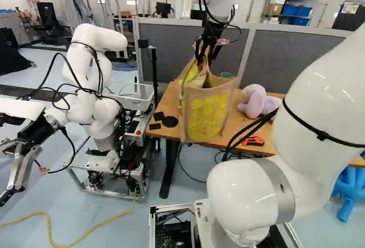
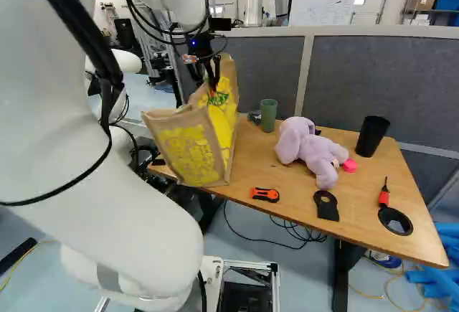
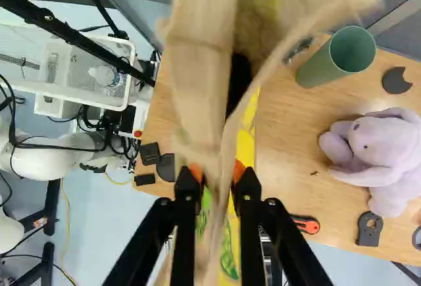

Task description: Pick up the bag on the ground and place it on the table

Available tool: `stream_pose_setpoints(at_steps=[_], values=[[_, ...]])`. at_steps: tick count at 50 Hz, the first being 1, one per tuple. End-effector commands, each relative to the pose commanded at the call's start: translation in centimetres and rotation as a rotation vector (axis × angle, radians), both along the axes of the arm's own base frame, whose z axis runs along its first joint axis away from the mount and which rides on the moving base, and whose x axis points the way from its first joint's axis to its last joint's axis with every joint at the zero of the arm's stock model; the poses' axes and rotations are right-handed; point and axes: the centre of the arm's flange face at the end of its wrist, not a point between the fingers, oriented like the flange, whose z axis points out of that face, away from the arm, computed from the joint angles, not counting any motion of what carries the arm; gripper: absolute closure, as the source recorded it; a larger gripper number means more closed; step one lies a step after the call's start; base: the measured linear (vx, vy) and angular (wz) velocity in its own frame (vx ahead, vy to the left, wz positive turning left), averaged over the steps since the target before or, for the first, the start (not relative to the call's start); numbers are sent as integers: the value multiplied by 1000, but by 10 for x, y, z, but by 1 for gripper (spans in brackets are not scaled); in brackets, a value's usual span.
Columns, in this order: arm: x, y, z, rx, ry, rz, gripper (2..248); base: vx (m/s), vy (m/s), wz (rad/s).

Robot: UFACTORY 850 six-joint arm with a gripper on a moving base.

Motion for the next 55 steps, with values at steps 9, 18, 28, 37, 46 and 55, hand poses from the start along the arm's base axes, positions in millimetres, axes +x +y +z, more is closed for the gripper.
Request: stream_pose_setpoints(at_steps=[9,18,28,37,46,55], values=[[2,0,0,0,0,0,132,0,0,0],[2,0,0,0,0,0,61,0,0,0],[2,0,0,0,0,0,3,0,0,0],[2,0,0,0,0,0,3,0,0,0],[2,0,0,0,0,0,3,0,0,0],[-1,0,5,0,-3,1,3,0,0,0]])
